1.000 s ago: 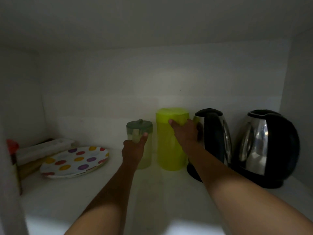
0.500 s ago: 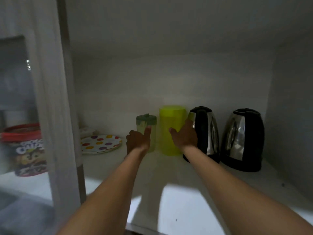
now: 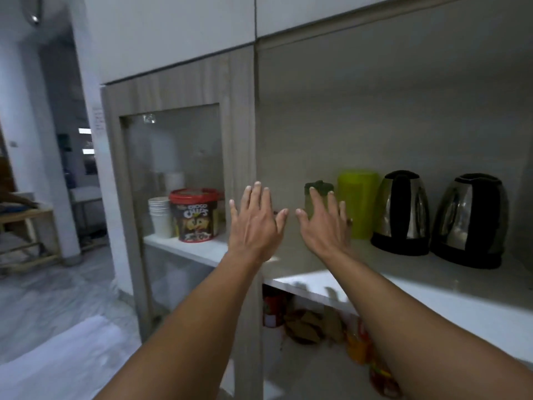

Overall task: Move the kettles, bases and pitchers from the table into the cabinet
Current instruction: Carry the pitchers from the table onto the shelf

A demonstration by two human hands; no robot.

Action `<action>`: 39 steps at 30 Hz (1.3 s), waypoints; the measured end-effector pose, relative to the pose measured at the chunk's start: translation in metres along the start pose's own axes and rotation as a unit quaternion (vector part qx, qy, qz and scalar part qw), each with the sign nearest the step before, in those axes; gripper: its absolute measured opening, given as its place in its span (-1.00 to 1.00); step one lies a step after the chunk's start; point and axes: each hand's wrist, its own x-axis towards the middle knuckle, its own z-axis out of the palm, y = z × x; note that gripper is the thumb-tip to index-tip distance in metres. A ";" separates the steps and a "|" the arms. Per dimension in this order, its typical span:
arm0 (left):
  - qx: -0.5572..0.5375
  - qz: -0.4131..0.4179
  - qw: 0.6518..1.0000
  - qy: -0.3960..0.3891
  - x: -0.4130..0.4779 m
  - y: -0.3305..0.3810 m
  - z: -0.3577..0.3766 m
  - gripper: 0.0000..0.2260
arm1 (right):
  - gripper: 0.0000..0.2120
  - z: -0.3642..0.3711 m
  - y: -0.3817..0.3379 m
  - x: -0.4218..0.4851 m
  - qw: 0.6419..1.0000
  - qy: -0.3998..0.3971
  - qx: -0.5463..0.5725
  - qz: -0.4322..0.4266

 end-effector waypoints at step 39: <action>0.019 -0.731 0.682 0.017 -0.444 -0.658 -0.225 -0.45 | -0.39 0.505 -0.524 -0.443 0.818 -0.563 0.079 -0.089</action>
